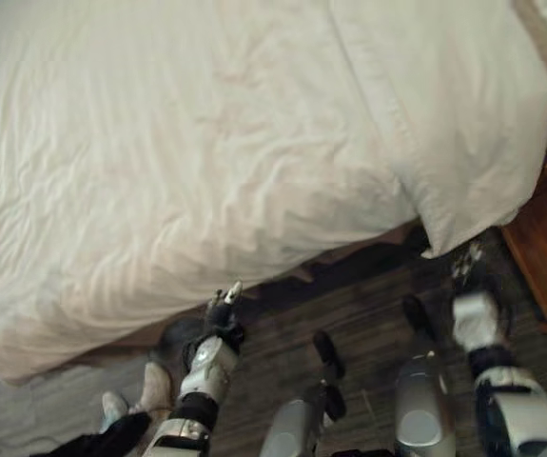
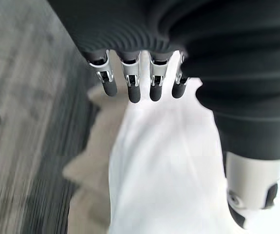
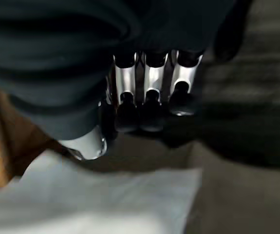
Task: Making the bed.
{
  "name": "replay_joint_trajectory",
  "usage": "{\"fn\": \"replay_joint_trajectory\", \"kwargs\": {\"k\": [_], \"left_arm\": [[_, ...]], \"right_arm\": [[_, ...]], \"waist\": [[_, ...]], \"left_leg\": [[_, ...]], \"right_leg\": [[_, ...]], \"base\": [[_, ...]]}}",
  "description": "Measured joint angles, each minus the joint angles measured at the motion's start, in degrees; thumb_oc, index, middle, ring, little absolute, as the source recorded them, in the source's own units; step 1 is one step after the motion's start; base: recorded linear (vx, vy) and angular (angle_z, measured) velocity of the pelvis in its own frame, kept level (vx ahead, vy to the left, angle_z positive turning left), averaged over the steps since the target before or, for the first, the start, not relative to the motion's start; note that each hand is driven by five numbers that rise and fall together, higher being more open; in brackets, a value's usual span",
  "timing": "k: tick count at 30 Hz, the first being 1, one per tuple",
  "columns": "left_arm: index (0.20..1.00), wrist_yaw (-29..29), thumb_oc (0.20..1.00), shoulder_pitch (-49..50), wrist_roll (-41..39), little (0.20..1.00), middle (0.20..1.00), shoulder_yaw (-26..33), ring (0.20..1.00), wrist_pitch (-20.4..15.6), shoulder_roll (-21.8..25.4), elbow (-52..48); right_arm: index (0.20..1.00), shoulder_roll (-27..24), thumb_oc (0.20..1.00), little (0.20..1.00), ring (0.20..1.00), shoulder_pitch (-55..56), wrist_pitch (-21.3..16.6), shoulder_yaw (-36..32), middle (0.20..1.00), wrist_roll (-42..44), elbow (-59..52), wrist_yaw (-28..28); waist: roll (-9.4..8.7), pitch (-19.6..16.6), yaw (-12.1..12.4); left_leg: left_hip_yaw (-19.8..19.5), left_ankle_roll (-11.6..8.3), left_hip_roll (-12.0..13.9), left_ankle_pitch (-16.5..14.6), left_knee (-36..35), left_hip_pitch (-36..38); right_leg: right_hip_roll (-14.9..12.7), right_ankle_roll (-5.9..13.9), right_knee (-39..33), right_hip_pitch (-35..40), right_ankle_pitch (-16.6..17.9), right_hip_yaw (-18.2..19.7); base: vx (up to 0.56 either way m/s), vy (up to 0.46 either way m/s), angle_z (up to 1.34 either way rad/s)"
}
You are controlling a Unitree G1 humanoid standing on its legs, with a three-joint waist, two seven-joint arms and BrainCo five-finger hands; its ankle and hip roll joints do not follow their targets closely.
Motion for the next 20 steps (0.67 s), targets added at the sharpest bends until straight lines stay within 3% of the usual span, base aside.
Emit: {"fn": "replay_joint_trajectory", "kwargs": {"k": [2,3,4,5,6,8,11,12,14,16,18,20], "left_arm": [[1.0,-0.05,1.0,0.23,0.0,1.0,1.0,-0.04,1.0,0.06,-0.72,0.2],[1.0,-0.05,1.0,0.35,0.0,1.0,1.0,-0.04,1.0,0.07,-1.06,0.19],[1.0,-0.08,1.0,1.07,0.0,1.0,1.0,-0.01,1.0,0.03,-1.22,-0.17],[1.0,-0.15,1.0,1.55,0.01,1.0,1.0,0.0,1.0,0.1,-1.26,-0.16],[1.0,-0.63,1.0,3.48,0.12,1.0,1.0,-0.09,1.0,0.13,-1.83,-1.73],[1.0,-1.3,1.0,5.91,0.52,1.0,1.0,-0.23,1.0,0.29,-2.32,-2.45],[1.0,-1.71,1.0,11.42,1.42,1.0,1.0,-0.61,1.0,1.29,-2.13,-3.37],[1.0,-1.75,1.0,14.12,3.16,1.0,1.0,-0.91,1.0,2.14,-2.01,-3.57],[1.0,-2.36,1.0,16.07,5.31,1.0,1.0,-3.13,1.0,2.94,-1.87,-4.99],[1.0,-3.11,1.0,19.59,11.89,1.0,1.0,-7.4,1.0,4.14,-0.03,-12.66],[1.0,-3.81,1.0,19.16,15.13,1.0,1.0,-8.42,1.0,3.77,1.5,-16.28],[1.0,-3.7,1.0,20.13,19.77,1.0,1.0,-9.18,1.0,4.41,6.74,-30.98]], "right_arm": [[0.2,-1.25,0.2,0.2,0.2,2.73,1.47,0.51,0.2,-1.66,0.18,0.06],[0.448,-2.7,0.448,0.448,0.448,3.65,2.29,1.46,0.448,-4.01,0.24,0.21],[1.0,-4.03,1.0,1.0,1.0,4.12,3.05,2.62,1.0,-5.67,0.22,0.14],[1.0,-5.02,1.0,1.0,1.0,4.24,3.94,3.16,1.0,-8.63,-0.3,0.04],[1.0,-10.44,1.0,1.0,1.0,6.68,6.3,10.49,1.0,-19.41,-6.93,0.26],[1.0,-14.33,1.0,1.0,1.0,9.96,8.35,14.43,1.0,-30.99,-16.6,1.48],[1.0,-14.18,1.0,1.0,1.0,13.96,8.02,16.33,1.0,-43.18,-25.34,3.08],[1.0,-13.03,1.0,1.0,1.0,14.85,8.97,15.76,1.0,-48.05,-25.97,3.84],[1.0,-13.4,1.0,1.0,1.0,18.6,9.83,16.28,1.0,-52.97,-29.24,4.8],[1.0,-12.69,1.0,1.0,1.0,22.02,9.68,17.06,1.0,-58.04,-31.86,6.39],[1.0,-11.82,1.0,1.0,1.0,22.0,9.6,17.74,1.0,-59.33,-31.9,6.58],[1.0,-10.4,1.0,1.0,1.0,23.11,9.53,17.73,1.0,-59.32,-33.74,7.13]], "waist": [[-0.12,0.05,-0.73],[-0.17,0.07,-0.57],[-0.28,0.0,-0.49],[-0.57,0.06,-0.52],[-1.85,0.16,-0.56],[-4.76,-0.11,-0.62],[-9.31,-3.62,-0.54],[-12.02,-5.75,-0.17],[-13.66,-6.94,0.27],[-14.45,-9.64,1.42],[-14.21,-11.04,1.51],[-13.97,-11.81,1.71]], "left_leg": [[0.34,0.25,0.22,-0.23,-0.01,1.23],[0.38,0.22,0.37,-0.26,-0.01,1.8],[0.33,0.21,0.62,-0.28,-0.01,2.33],[0.46,0.2,0.79,-0.28,0.0,2.77],[0.65,0.06,1.18,-0.36,0.0,3.71],[0.66,-0.04,1.63,-0.41,0.01,5.41],[0.69,-0.05,2.57,-0.48,0.01,6.75],[0.44,-0.07,2.99,-0.48,0.0,7.09],[-0.46,-0.07,3.09,-0.48,0.01,8.65],[-0.8,-0.23,3.09,-0.66,-0.01,9.46],[-0.8,-0.24,2.92,-0.66,0.0,9.54],[-1.19,-0.25,3.03,-0.66,-0.01,10.67]], "right_leg": [[0.15,-0.2,0.0,1.08,-0.09,0.1],[0.27,-0.22,0.0,1.71,-0.08,0.03],[0.52,-0.24,0.0,2.2,-0.08,-0.01],[0.66,-0.25,0.01,2.58,-0.07,-0.05],[0.84,-0.35,0.01,3.6,-0.03,-0.33],[1.05,-0.53,0.01,5.14,-0.01,-0.53],[2.06,-0.95,0.1,6.32,-0.23,-0.37],[2.44,-1.29,0.13,6.98,-0.32,-0.71],[2.53,-1.71,0.15,8.89,-0.66,-1.55],[2.42,-1.67,0.44,9.68,-1.16,-1.77],[2.23,-1.53,0.79,9.7,-1.35,-1.79],[2.33,-1.54,0.29,11.48,-1.32,-2.13]], "base": [[0.04,0.022,-0.04],[0.0,0.0,0.0],[0.0,0.0,0.0],[0.04,-0.03,-0.01],[0.06,0.001,0.0],[0.04,0.007,-0.02],[0.06,0.024,-0.05],[0.08,0.05,0.1],[0.06,0.024,0.19],[0.04,0.024,0.1],[0.05,0.036,0.04],[0.04,0.034,0.09]]}}
